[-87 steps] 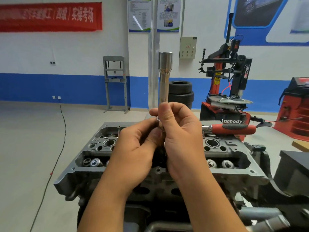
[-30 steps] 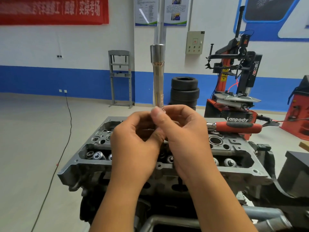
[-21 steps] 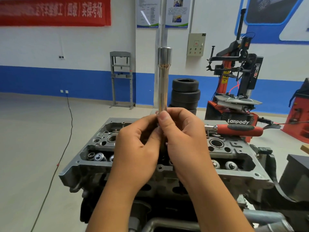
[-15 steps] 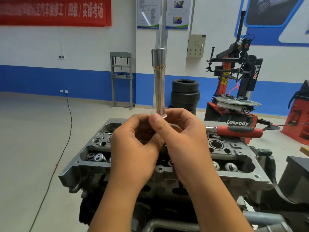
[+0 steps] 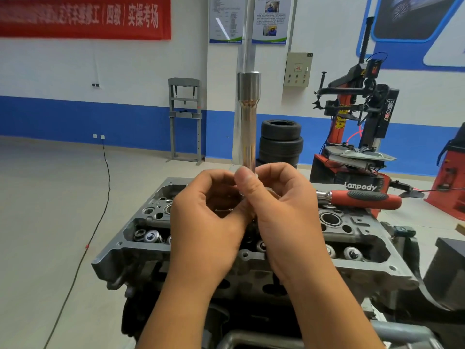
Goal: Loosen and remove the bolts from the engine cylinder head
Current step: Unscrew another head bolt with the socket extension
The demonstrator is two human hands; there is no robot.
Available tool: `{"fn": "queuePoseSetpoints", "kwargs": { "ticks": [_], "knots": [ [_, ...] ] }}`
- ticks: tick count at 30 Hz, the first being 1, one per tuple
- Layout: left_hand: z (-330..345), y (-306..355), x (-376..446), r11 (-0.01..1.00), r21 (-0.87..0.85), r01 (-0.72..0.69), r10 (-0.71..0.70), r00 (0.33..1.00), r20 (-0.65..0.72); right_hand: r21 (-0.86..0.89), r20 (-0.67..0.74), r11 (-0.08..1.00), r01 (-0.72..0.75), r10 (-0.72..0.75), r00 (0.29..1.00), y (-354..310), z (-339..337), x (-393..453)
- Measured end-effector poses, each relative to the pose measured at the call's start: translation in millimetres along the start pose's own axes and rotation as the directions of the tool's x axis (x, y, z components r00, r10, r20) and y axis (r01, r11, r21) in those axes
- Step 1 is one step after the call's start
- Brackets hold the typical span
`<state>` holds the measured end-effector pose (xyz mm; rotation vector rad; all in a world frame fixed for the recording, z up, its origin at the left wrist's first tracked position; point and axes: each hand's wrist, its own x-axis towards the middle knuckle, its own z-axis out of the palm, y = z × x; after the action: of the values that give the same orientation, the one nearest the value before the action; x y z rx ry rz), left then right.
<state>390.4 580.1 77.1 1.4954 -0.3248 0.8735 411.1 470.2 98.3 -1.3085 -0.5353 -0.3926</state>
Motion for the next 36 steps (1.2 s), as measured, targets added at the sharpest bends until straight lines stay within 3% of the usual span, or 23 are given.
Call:
{"fn": "queuePoseSetpoints", "kwargs": {
  "ticks": [3, 9, 15, 20, 27, 32, 36],
  "knots": [
    [1.5, 0.9, -1.0, 0.999, 0.035, -0.006, 0.008, 0.999, -0.049, -0.050, 0.054, 0.999, 0.019, -0.016, 0.998, -1.1, 1.6, 0.3],
    [-1.1, 6.0, -2.2, 0.998, 0.025, -0.062, 0.059, 0.993, 0.100, -0.054, 0.039, 0.998, 0.028, -0.026, 0.999, -1.1, 3.1, 0.9],
    [1.8, -1.0, -1.3, 1.000, -0.016, -0.004, 0.004, 1.000, -0.006, 0.002, 0.027, 1.000, -0.015, 0.015, 1.000, -0.3, 2.4, -0.2],
    [-1.7, -0.4, 2.6, 0.997, -0.068, 0.029, -0.019, 0.988, 0.154, -0.007, 0.051, 1.000, -0.011, 0.011, 0.999, -1.1, 1.3, 0.9],
    [0.6, -0.2, 2.2, 0.998, -0.044, 0.053, -0.052, 0.999, 0.005, 0.035, 0.033, 0.999, -0.016, 0.015, 0.999, 1.5, 1.1, 1.6],
    [-0.3, 2.9, 2.6, 0.997, -0.074, 0.034, -0.025, 0.992, 0.125, -0.001, 0.032, 1.000, -0.015, 0.015, 0.999, 0.8, 1.9, 2.1],
    [-0.5, 3.5, 3.1, 0.994, -0.086, 0.061, -0.053, 0.995, 0.089, 0.073, 0.037, 0.997, -0.020, 0.017, 0.999, 0.0, 1.5, 1.9]
  ]
}}
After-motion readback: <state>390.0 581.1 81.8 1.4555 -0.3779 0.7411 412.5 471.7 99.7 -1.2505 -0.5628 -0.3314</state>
